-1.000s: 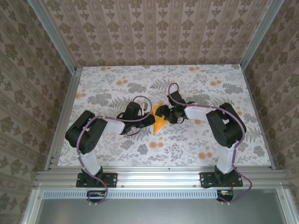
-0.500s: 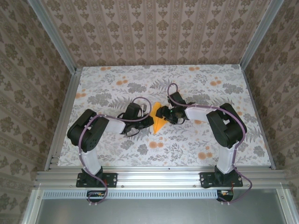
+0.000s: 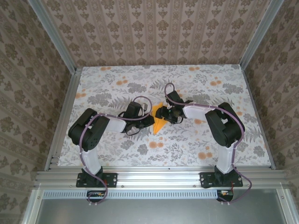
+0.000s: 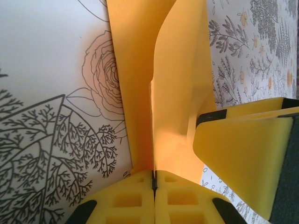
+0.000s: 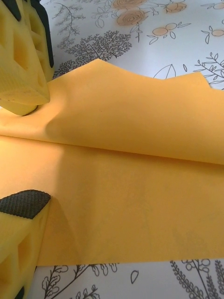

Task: Fold a paper plane with a square sheet of paper (pick it up from the middle)
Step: Fourth fold the wing at the center of the table.

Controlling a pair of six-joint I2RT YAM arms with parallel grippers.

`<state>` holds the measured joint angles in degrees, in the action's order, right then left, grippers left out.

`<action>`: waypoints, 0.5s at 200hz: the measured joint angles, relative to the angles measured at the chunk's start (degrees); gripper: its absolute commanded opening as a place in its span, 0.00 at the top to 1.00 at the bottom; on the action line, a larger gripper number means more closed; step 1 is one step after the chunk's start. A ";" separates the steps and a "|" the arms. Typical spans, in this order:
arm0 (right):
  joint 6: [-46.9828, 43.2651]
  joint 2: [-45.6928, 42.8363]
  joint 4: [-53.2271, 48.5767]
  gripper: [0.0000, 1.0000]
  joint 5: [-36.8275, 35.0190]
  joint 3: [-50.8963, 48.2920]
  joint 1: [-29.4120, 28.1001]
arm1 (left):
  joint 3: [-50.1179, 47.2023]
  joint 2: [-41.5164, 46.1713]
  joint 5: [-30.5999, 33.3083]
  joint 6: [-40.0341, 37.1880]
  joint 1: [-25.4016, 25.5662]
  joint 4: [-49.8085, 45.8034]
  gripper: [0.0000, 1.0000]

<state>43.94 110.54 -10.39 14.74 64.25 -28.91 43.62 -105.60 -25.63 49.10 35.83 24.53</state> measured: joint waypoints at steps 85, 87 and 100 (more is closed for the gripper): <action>-0.35 0.50 -1.20 0.46 -0.44 0.74 -0.02 | -0.02 -0.09 -1.22 0.00 -0.20 0.33 0.92; -0.35 0.50 -1.22 0.46 -0.46 0.79 -0.02 | -0.02 -0.11 -1.22 0.00 -0.20 0.33 0.92; -0.35 0.68 -1.62 0.47 -0.46 1.05 -0.02 | -0.02 -0.11 -1.22 0.00 -0.13 0.33 0.93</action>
<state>43.59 111.22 -12.01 14.28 65.30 -28.93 43.59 -105.71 -26.85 49.10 35.70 24.86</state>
